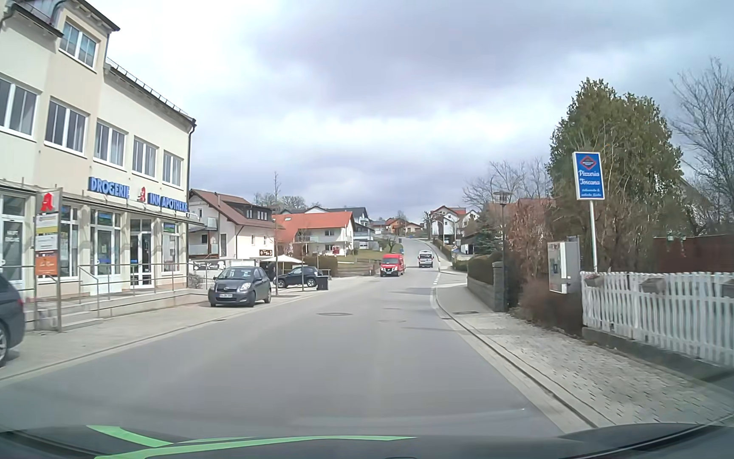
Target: Follow the waypoints while adhering to traffic rules and regulations
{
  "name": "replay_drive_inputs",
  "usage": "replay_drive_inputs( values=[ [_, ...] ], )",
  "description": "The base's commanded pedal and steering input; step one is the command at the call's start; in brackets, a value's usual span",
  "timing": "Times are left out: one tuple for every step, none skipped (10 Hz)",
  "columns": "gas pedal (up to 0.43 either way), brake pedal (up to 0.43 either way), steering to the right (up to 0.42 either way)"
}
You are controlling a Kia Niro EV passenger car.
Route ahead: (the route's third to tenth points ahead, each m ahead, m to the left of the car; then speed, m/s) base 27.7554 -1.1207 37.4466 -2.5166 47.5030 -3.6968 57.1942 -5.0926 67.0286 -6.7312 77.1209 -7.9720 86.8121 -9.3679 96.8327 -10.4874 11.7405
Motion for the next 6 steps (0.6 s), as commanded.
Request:
replay_drive_inputs(
  values=[
    [0.118, 0.0, 0.033],
    [0.118, 0.0, 0.032],
    [0.118, 0.0, 0.031],
    [0.118, 0.0, 0.031],
    [0.118, 0.0, 0.03],
    [0.118, 0.0, 0.029]
  ],
)
